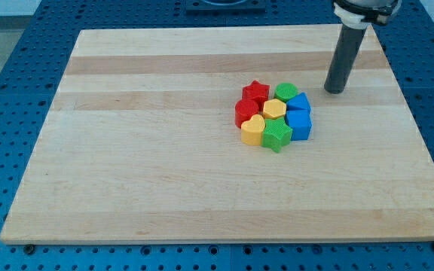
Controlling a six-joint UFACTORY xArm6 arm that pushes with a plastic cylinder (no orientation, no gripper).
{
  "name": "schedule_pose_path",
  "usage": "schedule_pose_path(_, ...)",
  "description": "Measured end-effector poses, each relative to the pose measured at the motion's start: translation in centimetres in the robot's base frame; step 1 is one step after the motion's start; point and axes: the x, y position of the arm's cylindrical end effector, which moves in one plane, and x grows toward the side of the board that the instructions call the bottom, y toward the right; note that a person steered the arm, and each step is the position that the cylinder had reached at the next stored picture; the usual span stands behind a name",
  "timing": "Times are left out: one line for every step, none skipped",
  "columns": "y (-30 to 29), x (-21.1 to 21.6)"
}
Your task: Push the blue cube and blue triangle down a bit
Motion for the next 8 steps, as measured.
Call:
schedule_pose_path(-1.1,0.0)
schedule_pose_path(-2.2,0.1)
schedule_pose_path(-2.5,0.7)
schedule_pose_path(-2.6,1.2)
schedule_pose_path(-2.6,1.2)
schedule_pose_path(-2.8,1.2)
schedule_pose_path(-4.6,1.2)
schedule_pose_path(-5.6,1.2)
